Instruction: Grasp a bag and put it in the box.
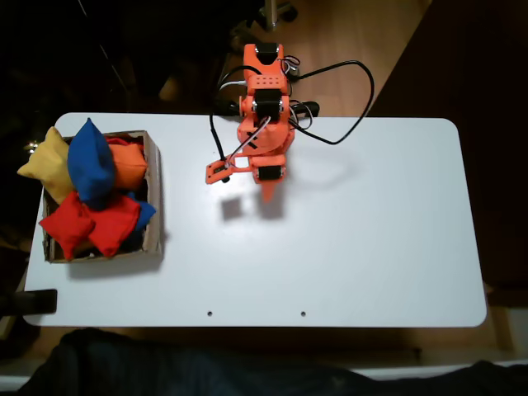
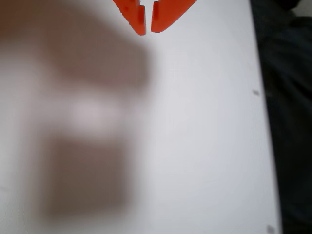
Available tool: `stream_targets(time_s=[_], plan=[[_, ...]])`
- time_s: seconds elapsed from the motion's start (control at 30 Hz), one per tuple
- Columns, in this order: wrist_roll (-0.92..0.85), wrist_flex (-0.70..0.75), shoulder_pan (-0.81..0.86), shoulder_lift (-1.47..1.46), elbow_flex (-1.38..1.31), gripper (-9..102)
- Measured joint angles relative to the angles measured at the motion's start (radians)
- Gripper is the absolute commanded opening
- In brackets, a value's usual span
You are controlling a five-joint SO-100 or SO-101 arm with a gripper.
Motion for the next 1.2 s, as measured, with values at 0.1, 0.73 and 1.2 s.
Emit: stream_targets(time_s=[0.1,0.73,1.2], plan=[[0.008,0.012,-0.002,0.012,-0.002,0],[0.086,0.02,0.064,0.009,-0.002,0],[0.009,0.02,-0.012,0.009,-0.008,0]])
